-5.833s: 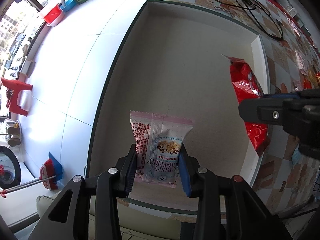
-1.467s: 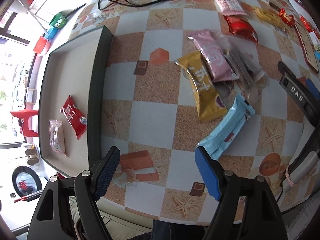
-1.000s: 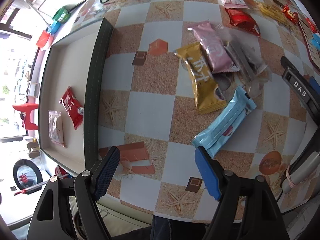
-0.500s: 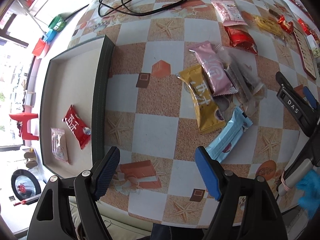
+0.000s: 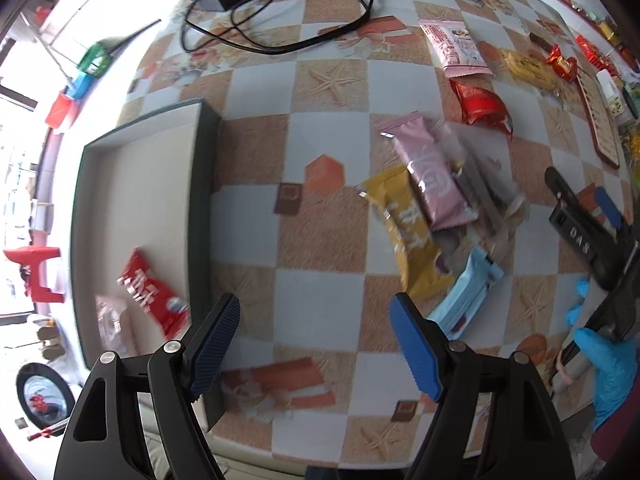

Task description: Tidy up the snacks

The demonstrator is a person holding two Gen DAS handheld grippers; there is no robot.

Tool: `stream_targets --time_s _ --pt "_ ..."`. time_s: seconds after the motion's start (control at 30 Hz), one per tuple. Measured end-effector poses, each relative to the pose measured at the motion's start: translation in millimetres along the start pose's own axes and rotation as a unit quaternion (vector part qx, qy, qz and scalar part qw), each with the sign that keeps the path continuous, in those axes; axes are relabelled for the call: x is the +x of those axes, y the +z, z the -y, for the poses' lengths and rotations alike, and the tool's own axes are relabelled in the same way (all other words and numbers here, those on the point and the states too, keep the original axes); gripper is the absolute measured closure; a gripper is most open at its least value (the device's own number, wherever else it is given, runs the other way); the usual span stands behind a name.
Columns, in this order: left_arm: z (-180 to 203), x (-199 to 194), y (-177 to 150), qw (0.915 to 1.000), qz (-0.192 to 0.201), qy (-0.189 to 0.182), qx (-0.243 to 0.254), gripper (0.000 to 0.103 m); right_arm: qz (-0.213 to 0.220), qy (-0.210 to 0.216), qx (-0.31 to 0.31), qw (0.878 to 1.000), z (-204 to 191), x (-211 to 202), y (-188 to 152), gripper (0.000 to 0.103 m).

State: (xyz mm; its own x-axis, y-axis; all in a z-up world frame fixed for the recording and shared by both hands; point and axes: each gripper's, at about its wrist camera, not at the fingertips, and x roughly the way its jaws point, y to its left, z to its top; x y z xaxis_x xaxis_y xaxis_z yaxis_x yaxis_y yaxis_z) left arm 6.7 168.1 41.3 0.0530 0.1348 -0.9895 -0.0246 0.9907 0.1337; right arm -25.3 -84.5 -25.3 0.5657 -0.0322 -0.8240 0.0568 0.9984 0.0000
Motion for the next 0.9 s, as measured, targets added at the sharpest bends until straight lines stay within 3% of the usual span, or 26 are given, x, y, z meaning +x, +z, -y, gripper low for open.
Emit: stream_targets --time_s 0.13,0.33,0.43,0.57,0.77,0.9 --pt "4.3 19.6 13.0 0.9996 -0.017 -0.021 -0.011 0.023 -0.003 -0.001 0.001 1.000 -3.3 -3.3 -0.1 0.000" --pt "11.5 37.2 27.0 0.9979 -0.022 -0.058 -0.020 0.023 -0.118 0.016 -0.027 0.993 -8.1 -4.0 13.9 0.000" --pt "11.4 46.4 34.1 0.9970 -0.025 -0.066 -0.033 0.021 -0.191 0.032 -0.030 0.981 -9.5 -2.9 16.7 0.000" --pt "10.7 54.6 44.6 0.9943 -0.032 -0.086 -0.054 0.021 -0.271 0.092 0.002 0.958 -12.7 -19.0 2.6 0.000" --pt "15.6 66.3 59.0 0.9974 -0.027 -0.060 -0.031 0.011 -0.336 0.120 0.031 0.934 -35.8 -39.5 -22.9 0.000" --pt "12.0 65.9 73.5 0.9969 -0.034 -0.065 -0.026 0.015 -0.355 0.131 0.049 0.924 -58.1 -44.8 -31.9 0.000"
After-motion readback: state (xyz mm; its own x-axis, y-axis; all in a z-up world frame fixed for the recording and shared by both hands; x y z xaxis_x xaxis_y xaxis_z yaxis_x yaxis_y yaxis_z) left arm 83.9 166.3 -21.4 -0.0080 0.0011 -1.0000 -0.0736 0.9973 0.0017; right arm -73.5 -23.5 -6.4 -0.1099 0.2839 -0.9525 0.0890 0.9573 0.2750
